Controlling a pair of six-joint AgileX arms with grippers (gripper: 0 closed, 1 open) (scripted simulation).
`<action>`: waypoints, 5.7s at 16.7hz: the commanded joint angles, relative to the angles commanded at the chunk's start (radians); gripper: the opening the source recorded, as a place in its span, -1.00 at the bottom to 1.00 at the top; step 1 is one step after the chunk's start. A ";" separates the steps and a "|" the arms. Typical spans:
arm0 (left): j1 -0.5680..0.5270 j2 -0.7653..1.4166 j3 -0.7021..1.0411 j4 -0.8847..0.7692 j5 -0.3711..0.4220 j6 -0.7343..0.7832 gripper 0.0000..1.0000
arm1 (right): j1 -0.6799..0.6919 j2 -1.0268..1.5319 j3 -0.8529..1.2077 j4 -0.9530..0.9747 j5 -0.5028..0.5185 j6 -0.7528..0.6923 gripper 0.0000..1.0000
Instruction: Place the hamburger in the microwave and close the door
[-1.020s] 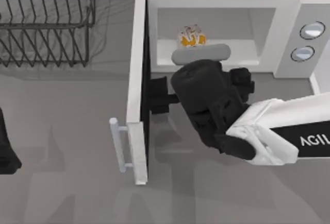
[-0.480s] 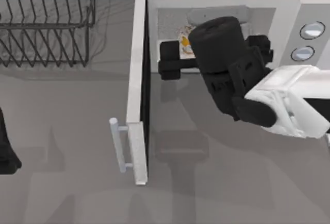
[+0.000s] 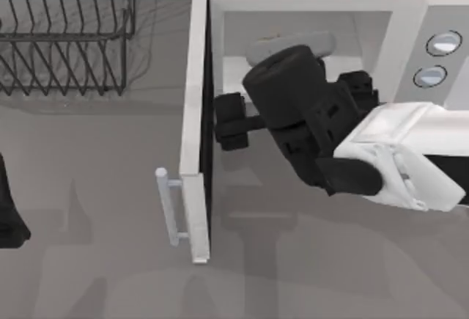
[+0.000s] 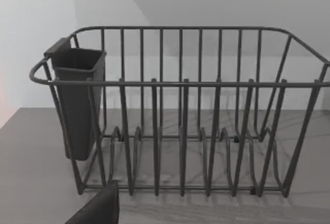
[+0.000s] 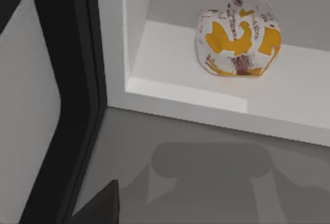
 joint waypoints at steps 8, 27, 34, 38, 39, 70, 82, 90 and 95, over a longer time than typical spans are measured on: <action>0.000 0.000 0.000 0.000 0.000 0.000 1.00 | 0.024 0.004 -0.005 -0.034 0.003 0.004 1.00; 0.000 0.000 0.000 0.000 0.000 0.000 1.00 | -0.469 -1.064 -0.640 -0.003 -0.378 -0.224 1.00; 0.000 0.000 0.000 0.000 0.000 0.000 1.00 | -0.741 -1.637 -0.979 0.012 -0.568 -0.335 1.00; 0.000 0.000 0.000 0.000 0.000 0.000 1.00 | -0.831 -1.750 -1.061 0.017 -0.596 -0.364 1.00; 0.000 0.000 0.000 0.000 0.000 0.000 1.00 | -0.834 -1.753 -1.063 0.017 -0.596 -0.364 1.00; 0.112 0.118 0.034 0.084 0.116 0.002 -1.00 | -0.834 -1.753 -1.063 0.017 -0.596 -0.364 1.00; 0.293 0.303 0.062 0.229 0.290 0.006 -1.00 | -0.834 -1.753 -1.063 0.017 -0.596 -0.364 1.00; 0.469 0.480 0.003 0.470 0.471 0.010 -1.00 | -0.834 -1.753 -1.063 0.017 -0.596 -0.364 1.00; 0.450 0.482 0.011 0.468 0.451 0.010 -1.00 | -0.834 -1.753 -1.063 0.017 -0.596 -0.364 1.00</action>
